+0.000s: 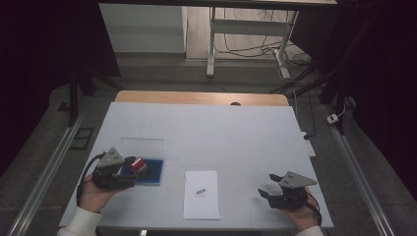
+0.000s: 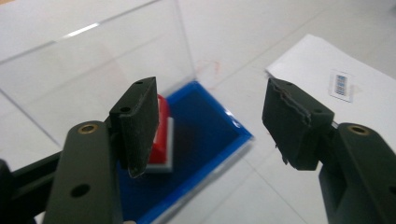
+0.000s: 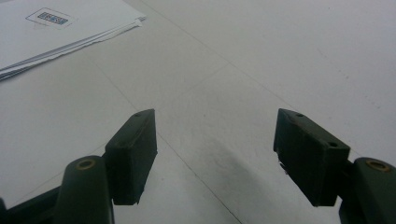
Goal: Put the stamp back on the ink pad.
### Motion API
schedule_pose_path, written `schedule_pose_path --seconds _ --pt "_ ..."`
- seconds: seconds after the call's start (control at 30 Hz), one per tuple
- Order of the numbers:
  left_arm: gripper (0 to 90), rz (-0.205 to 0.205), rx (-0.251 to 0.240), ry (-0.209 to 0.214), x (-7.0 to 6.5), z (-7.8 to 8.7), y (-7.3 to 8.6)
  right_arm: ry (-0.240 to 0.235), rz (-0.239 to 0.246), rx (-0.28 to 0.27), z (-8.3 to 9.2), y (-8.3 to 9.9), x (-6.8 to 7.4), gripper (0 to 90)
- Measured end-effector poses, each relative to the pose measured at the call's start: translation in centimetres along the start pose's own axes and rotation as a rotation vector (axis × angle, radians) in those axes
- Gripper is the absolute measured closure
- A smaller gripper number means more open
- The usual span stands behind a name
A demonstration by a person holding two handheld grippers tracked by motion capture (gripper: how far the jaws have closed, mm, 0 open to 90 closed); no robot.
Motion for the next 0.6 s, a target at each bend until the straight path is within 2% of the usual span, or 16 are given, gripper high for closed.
schedule_pose_path --seconds 0.27,0.6 --pt "36.4 -0.001 -0.001 0.013 -1.8 0.1 2.1 -0.005 -0.005 -0.007 0.1 0.0 0.0 29.7" --pt "36.1 -0.001 0.05 0.029 -2.7 -0.4 4.1 0.003 -0.002 -0.023 0.3 -0.1 -0.2 29.7"
Point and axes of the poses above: each handheld gripper's, and its own axes: z roughly backward along the jaws, y roughly out of its underside, x roughly to its left, the point moved 10 cm from there along -z, roughly forward along the jaws, and after that the axes turned 7 degrees about -x, right-handed, at the moved point
